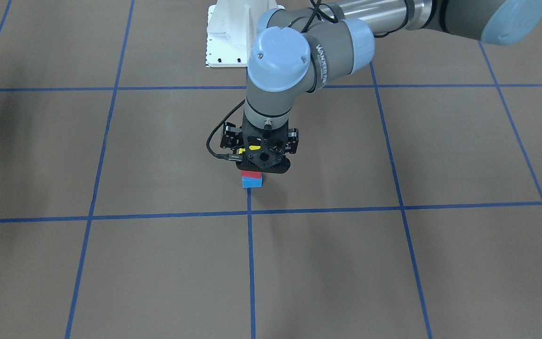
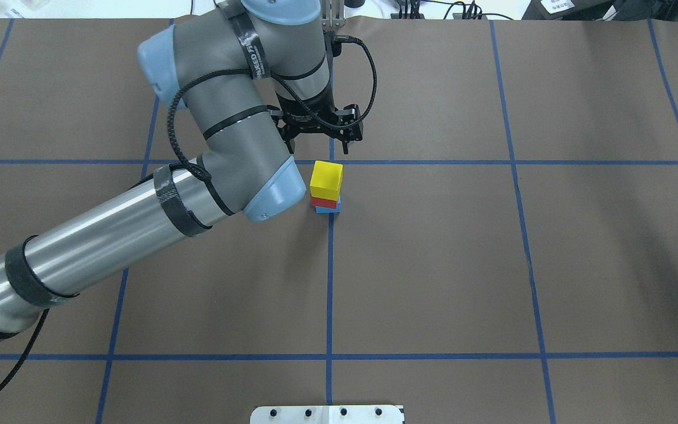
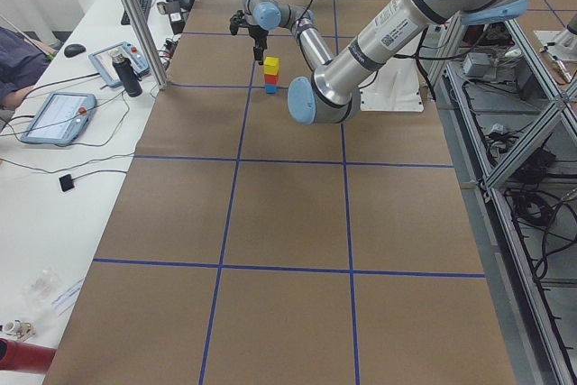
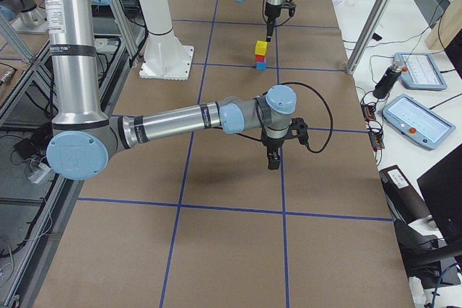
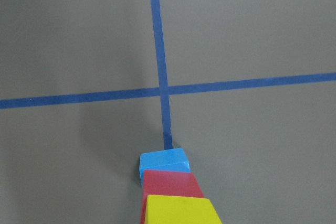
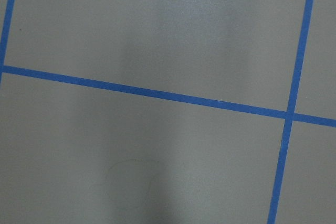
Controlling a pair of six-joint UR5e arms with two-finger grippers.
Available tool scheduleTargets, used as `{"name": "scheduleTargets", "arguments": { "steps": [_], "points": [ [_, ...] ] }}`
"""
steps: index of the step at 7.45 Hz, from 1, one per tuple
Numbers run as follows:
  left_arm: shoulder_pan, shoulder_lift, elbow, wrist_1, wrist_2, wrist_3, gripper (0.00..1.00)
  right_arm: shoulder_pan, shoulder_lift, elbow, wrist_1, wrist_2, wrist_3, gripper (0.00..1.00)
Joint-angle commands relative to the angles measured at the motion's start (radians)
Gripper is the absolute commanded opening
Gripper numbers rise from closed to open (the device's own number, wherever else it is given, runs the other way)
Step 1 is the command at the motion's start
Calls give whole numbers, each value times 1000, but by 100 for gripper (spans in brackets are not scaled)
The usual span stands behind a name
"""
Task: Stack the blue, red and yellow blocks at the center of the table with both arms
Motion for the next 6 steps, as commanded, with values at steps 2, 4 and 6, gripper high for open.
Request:
{"name": "scheduleTargets", "arguments": {
  "steps": [2, 4, 6],
  "points": [
    [-117, 378, -530, 118, -2, 95, 100, 42, -6, -2, -2, 8, -1, 99],
    [-234, 707, -709, 110, -4, 355, 100, 55, -21, -8, 1, -6, -5, 99],
    [-429, 908, -635, 87, -2, 755, 100, 64, -23, -28, 1, -18, 1, 99]
  ]
}}
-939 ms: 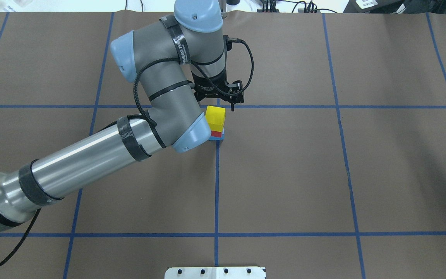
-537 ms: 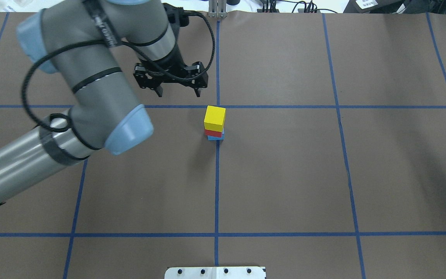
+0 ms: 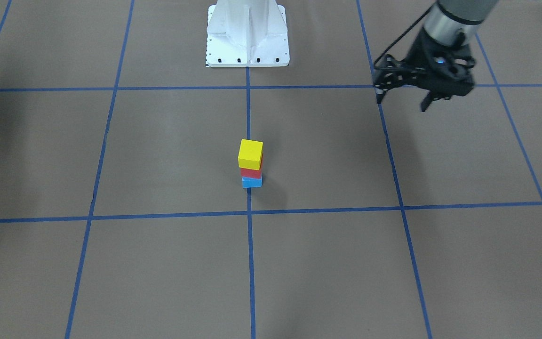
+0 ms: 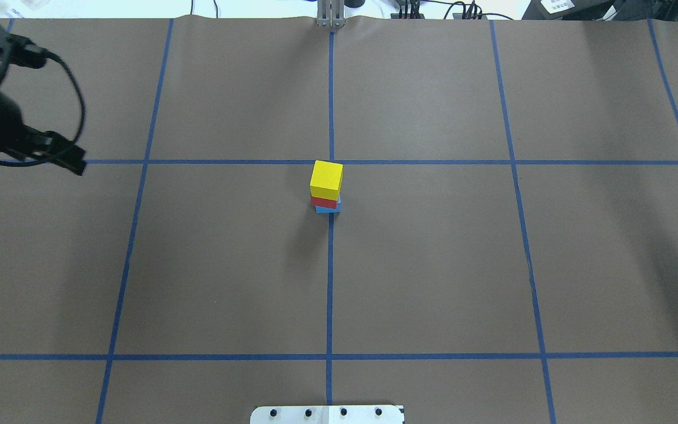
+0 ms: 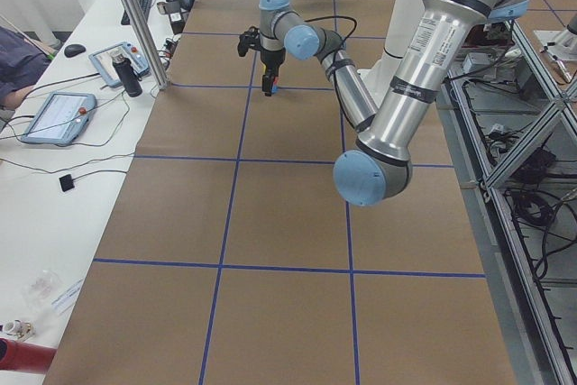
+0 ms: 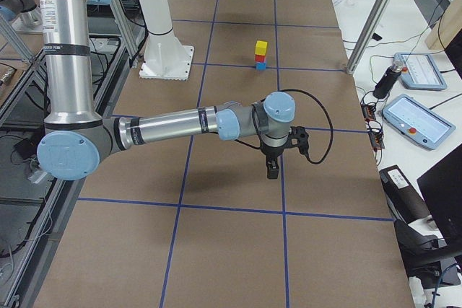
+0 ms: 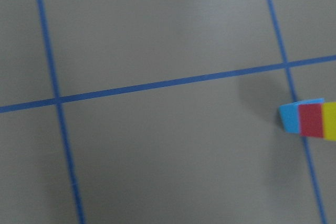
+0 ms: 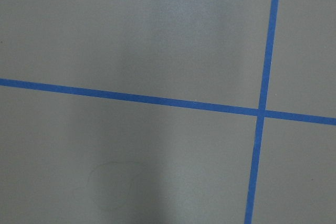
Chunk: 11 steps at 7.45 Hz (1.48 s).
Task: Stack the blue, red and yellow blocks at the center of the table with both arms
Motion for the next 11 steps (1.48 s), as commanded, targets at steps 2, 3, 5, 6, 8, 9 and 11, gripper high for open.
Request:
{"name": "scheduleTargets", "arguments": {
  "steps": [2, 3, 5, 6, 8, 9, 11],
  "points": [
    [-392, 146, 292, -76, -72, 509, 100, 50, -6, -23, -6, 9, 0, 99],
    [-519, 127, 488, -159, -162, 727, 100, 89, -7, -33, -7, 36, -4, 99],
    [-597, 122, 650, -231, -192, 881, 100, 122, -12, -41, -15, 44, -6, 99],
    [-602, 126, 661, -251, -186, 878, 100, 137, -30, -52, -17, 74, -6, 99],
    [-600, 95, 665, -256, -181, 775, 100, 169, -65, -81, -15, 142, -21, 99],
    [-590, 121, 587, -255, -180, 599, 100, 200, -72, -96, -15, 139, -71, 99],
    [-559, 133, 565, -255, -180, 570, 100, 242, -72, -122, -15, 139, -104, 99]
  ]
}}
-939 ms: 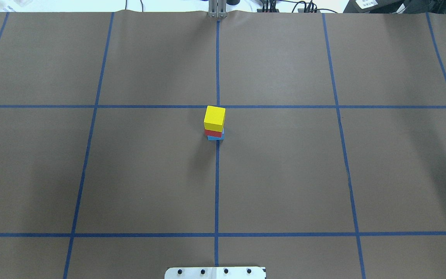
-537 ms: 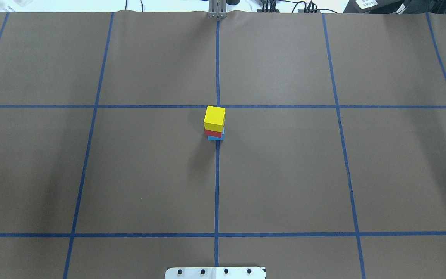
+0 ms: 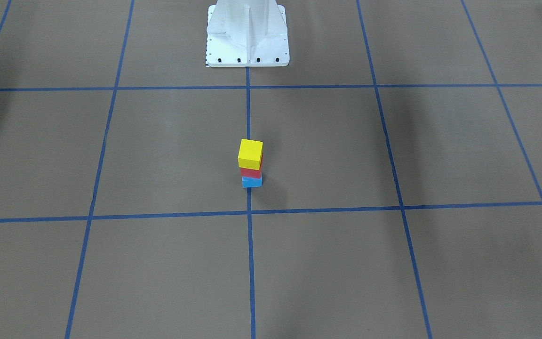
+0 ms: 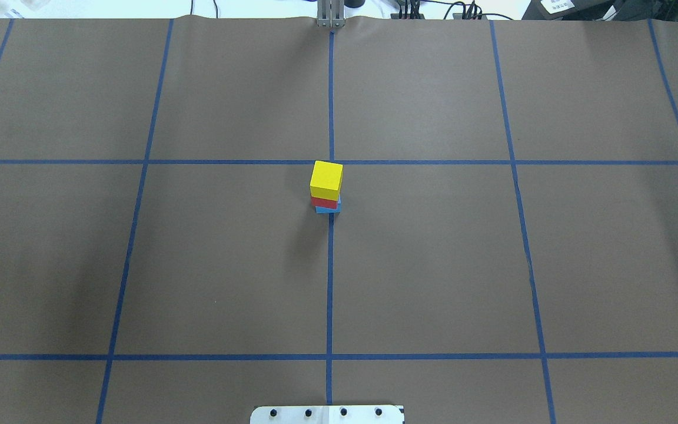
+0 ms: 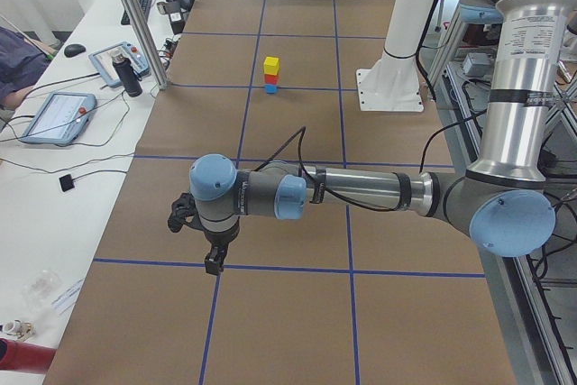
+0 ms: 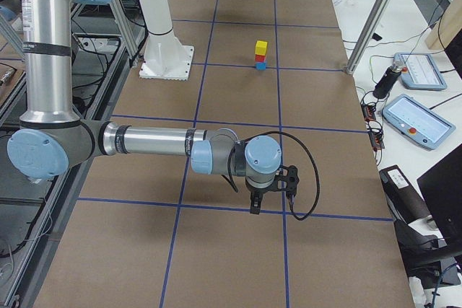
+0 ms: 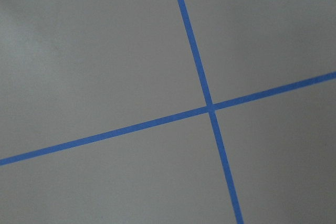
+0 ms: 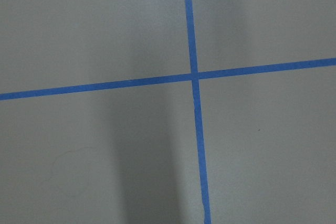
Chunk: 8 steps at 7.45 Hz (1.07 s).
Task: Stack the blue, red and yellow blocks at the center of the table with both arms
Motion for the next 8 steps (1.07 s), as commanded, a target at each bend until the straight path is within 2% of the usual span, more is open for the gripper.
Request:
{"name": "scheduleTargets", "arguments": {
  "steps": [1, 4, 8],
  "points": [
    [30, 7, -9, 0, -1, -36, 100, 33, -4, -12, -2, 0, -22, 99],
    [30, 8, -4, 2, 0, -36, 100, 42, -4, -5, -41, -55, -22, 99],
    [30, 8, 3, 2, 2, -34, 100, 16, -4, -3, -69, -57, -21, 99]
  ]
}}
